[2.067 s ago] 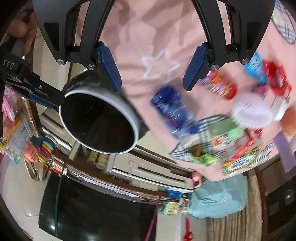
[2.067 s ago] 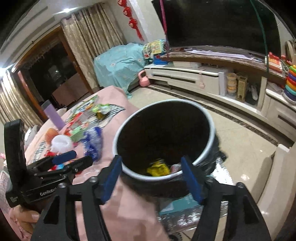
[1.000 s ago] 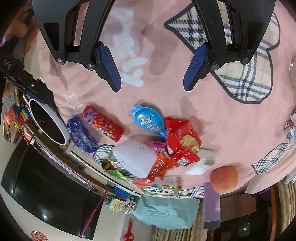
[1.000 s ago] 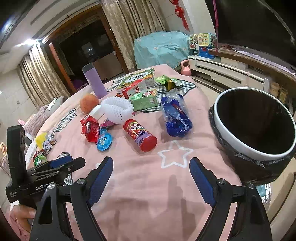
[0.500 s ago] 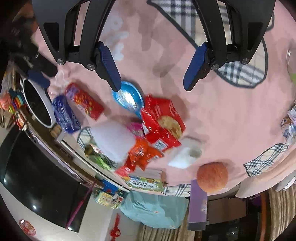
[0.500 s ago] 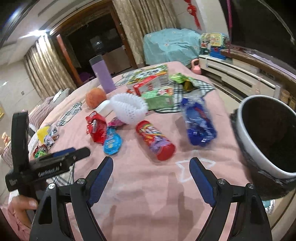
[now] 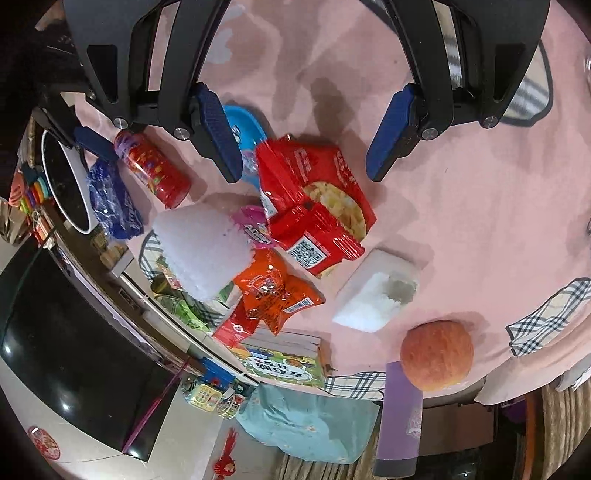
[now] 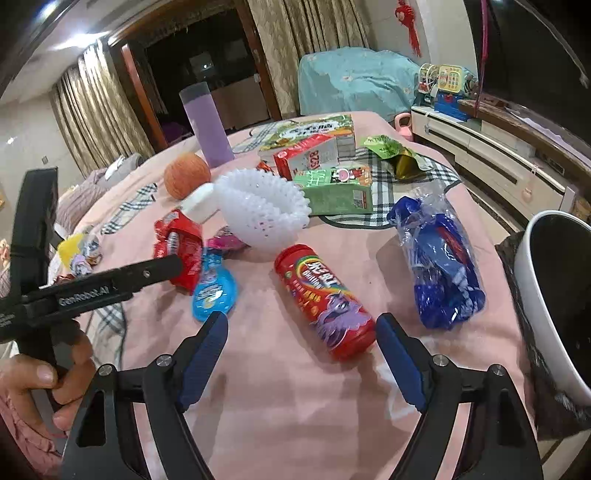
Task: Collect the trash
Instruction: 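Grasp the red chip bag with the left tool while the right tool grasps the red Skittles tube, then carry the red chip bag with the left tool while the right tool carries the Skittles tube over the bin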
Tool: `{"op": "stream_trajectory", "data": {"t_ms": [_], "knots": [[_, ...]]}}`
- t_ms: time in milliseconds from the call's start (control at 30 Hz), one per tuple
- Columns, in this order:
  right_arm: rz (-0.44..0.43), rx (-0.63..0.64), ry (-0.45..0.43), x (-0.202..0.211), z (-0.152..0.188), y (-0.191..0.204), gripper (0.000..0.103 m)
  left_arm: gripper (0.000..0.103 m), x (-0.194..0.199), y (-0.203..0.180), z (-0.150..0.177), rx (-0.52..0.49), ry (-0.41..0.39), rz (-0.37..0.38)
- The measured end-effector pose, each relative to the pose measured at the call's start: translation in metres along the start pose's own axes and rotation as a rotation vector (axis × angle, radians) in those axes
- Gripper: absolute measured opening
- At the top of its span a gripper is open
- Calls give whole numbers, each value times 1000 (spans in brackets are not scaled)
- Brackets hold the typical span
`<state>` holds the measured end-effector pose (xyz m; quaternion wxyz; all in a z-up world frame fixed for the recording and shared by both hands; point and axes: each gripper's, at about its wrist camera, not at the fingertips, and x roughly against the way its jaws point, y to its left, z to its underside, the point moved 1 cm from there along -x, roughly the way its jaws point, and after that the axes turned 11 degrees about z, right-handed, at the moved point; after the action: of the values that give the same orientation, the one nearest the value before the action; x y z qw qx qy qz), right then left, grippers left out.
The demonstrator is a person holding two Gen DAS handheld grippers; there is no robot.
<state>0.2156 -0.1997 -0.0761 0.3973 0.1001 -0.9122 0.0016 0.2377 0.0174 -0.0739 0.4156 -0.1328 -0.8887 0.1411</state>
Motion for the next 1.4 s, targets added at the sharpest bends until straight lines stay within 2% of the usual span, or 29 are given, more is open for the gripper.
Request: {"op": "stream_trajectory", "data": {"t_ms": [33,67,133,300,333,367,400,433,767,1000,1200,1400], "knots": [[3,5,6,-4,-1,0,80,59,-2,2,-1,5,-1,3],[3,10,15,-8,-3,0,79,54,-4,4,-1,10,3,8],[9,20,31,-15,-4,1,73,36,-8,9,-2,25,17,22],[23,46,46,-23,-9,6,63,29,-4,15,1,30,2,40],[30,58,46,-23,-9,8,57,23,-3,15,2,28,1,42],[33,66,49,-25,-9,10,54,20,-1,15,3,27,1,46],[34,73,58,-27,-9,11,46,15,1,15,4,25,1,48],[33,77,65,-28,-9,11,45,8,4,15,6,21,0,45],[11,29,41,-2,7,6,37,8,38,3,28,2,-14,82],[7,-45,10,26,22,-9,36,8,50,-30,41,-59,-6,147],[-21,-62,87,18,34,-15,36,8,46,-51,50,-93,16,173],[-26,-59,85,11,26,-11,39,8,45,-48,53,-83,29,161]]}}
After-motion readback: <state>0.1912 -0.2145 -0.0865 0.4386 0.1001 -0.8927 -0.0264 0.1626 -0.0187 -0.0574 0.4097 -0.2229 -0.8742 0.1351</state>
